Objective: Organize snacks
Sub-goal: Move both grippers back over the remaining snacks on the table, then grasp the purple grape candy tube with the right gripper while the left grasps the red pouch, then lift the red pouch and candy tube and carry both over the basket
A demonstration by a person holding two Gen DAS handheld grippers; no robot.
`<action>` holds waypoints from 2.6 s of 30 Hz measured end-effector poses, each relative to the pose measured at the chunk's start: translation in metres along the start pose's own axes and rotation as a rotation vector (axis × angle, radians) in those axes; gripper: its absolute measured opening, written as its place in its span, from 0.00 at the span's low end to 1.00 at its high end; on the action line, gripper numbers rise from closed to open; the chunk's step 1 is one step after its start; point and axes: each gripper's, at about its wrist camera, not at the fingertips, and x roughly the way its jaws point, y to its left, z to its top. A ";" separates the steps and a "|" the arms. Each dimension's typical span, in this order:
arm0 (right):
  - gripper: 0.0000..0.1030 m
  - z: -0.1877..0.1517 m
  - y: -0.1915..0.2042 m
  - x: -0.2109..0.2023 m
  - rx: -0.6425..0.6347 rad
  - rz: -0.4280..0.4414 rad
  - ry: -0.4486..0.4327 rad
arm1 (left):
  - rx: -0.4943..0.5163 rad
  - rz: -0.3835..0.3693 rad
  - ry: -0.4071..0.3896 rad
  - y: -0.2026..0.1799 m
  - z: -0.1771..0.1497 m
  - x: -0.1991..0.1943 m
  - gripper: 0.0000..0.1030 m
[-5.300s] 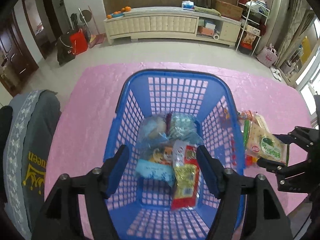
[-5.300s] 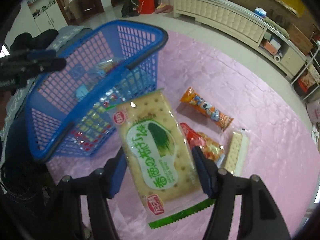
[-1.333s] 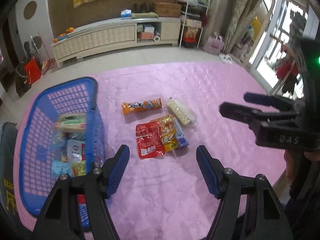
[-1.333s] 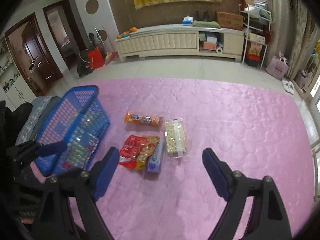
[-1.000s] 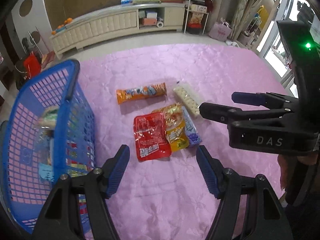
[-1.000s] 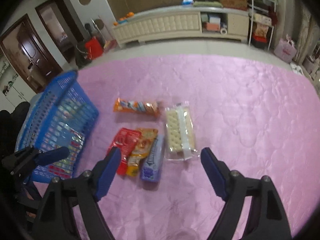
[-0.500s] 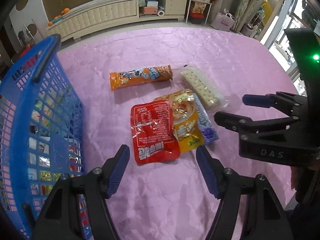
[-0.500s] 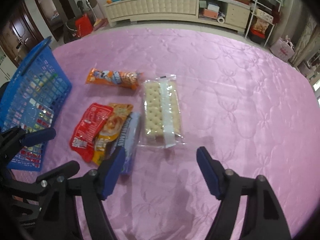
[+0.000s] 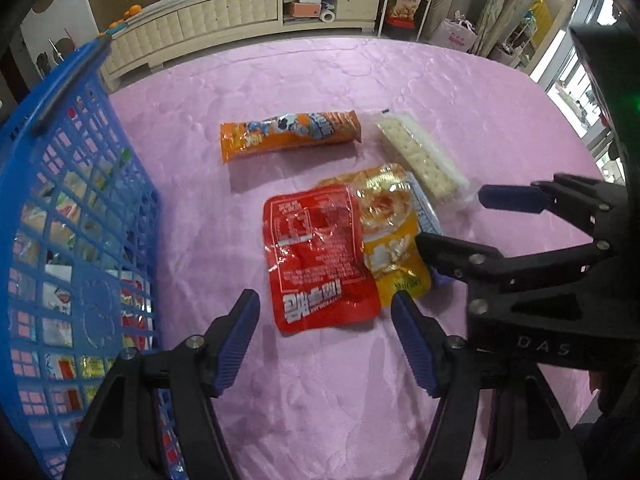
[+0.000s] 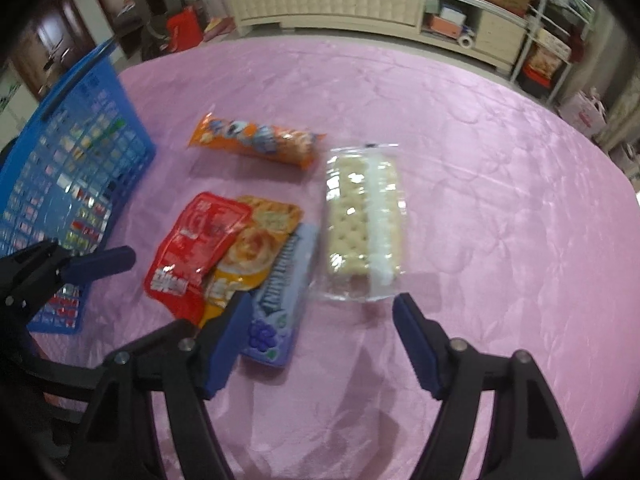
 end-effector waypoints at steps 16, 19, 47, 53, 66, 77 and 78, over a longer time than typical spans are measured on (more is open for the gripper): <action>0.23 0.007 0.004 0.014 0.032 -0.015 0.013 | -0.031 -0.029 0.031 -0.005 -0.018 0.011 0.64; 0.23 0.006 -0.012 0.003 0.092 -0.003 -0.015 | -0.037 -0.025 0.028 -0.004 -0.021 0.011 0.64; 0.23 -0.017 -0.051 -0.014 0.165 0.057 -0.093 | -0.137 0.008 0.093 0.016 0.022 0.043 0.51; 0.23 -0.015 -0.048 -0.012 0.157 0.058 -0.084 | -0.150 -0.020 0.085 0.012 0.007 0.035 0.38; 0.23 -0.028 -0.043 -0.019 0.158 0.089 -0.084 | -0.124 -0.075 0.078 -0.004 -0.019 -0.002 0.28; 0.23 -0.050 -0.006 -0.084 0.151 0.057 -0.144 | -0.051 -0.088 -0.020 -0.007 -0.032 -0.069 0.28; 0.23 -0.051 -0.002 -0.092 0.145 0.050 -0.160 | -0.051 -0.093 -0.035 -0.006 -0.032 -0.077 0.28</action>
